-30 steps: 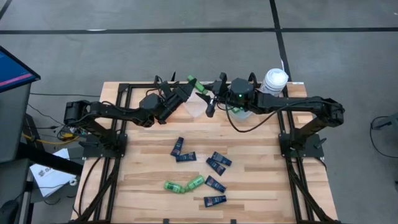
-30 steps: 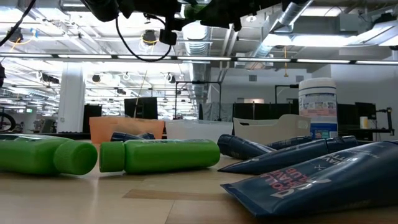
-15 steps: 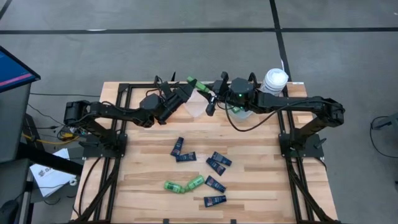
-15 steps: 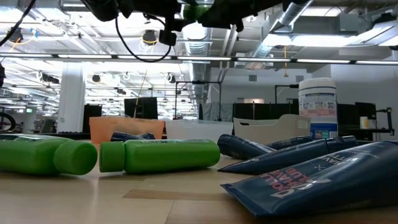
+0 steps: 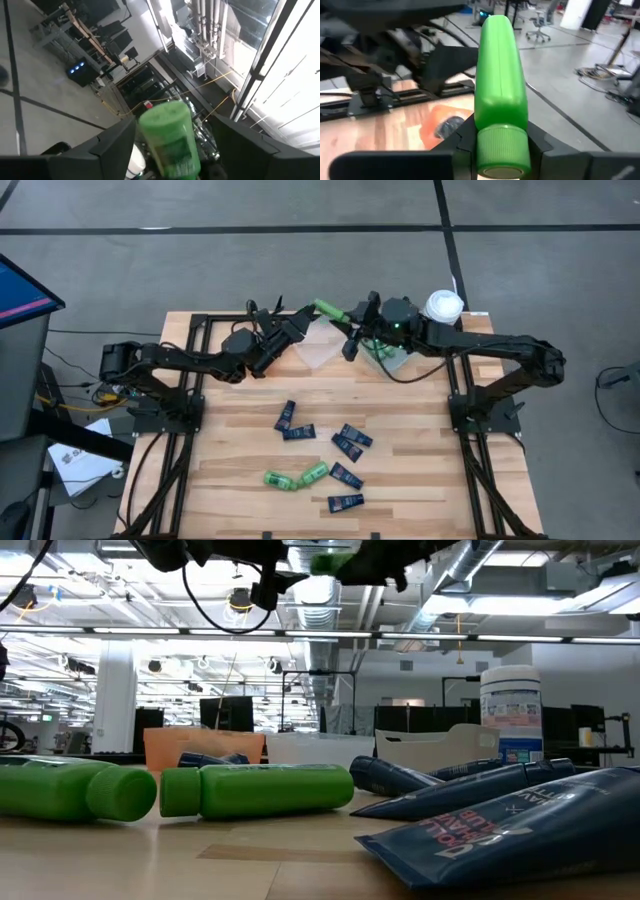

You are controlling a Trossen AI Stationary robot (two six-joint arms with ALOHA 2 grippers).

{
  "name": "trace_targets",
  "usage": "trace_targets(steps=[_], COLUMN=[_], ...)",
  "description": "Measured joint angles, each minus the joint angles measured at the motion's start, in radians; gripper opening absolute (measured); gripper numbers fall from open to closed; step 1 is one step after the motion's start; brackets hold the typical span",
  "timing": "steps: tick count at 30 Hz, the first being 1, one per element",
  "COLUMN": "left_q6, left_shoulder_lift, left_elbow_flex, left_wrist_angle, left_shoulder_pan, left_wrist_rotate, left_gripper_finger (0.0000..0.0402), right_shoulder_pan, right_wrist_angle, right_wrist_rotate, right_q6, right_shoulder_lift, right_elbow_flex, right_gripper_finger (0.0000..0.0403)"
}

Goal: Pick & Place Travel size toiletries
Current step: Put the green shampoo into the gray bin

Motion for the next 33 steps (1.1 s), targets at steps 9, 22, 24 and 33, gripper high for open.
trace_targets(steps=[9, 22, 24, 33], left_q6=[0.000, -0.007, -0.007, -0.008], left_shoulder_lift=[-0.020, -0.169, -0.189, -0.246], left_elbow_flex=[-0.035, -0.157, -0.173, -0.220], left_wrist_angle=[-0.009, -0.009, -0.010, -0.008], left_shoulder_pan=[0.000, 0.000, 0.000, 0.000], left_wrist_rotate=[0.000, -0.012, -0.015, -0.015], left_gripper_finger=[0.0260, 0.0243, 0.0240, 0.0228], right_shoulder_pan=[-0.144, -0.302, -0.303, -0.301], right_wrist_angle=[-0.399, -0.878, -0.909, -1.005], right_wrist_rotate=[0.033, 0.034, 0.034, 0.060], right_q6=[0.015, 0.136, 0.145, 0.155], right_shoulder_lift=[-0.032, 0.177, 0.208, 0.328], right_elbow_flex=[0.000, -0.002, -0.001, -0.001], right_gripper_finger=[0.0077, 0.0081, 0.0082, 0.0082])
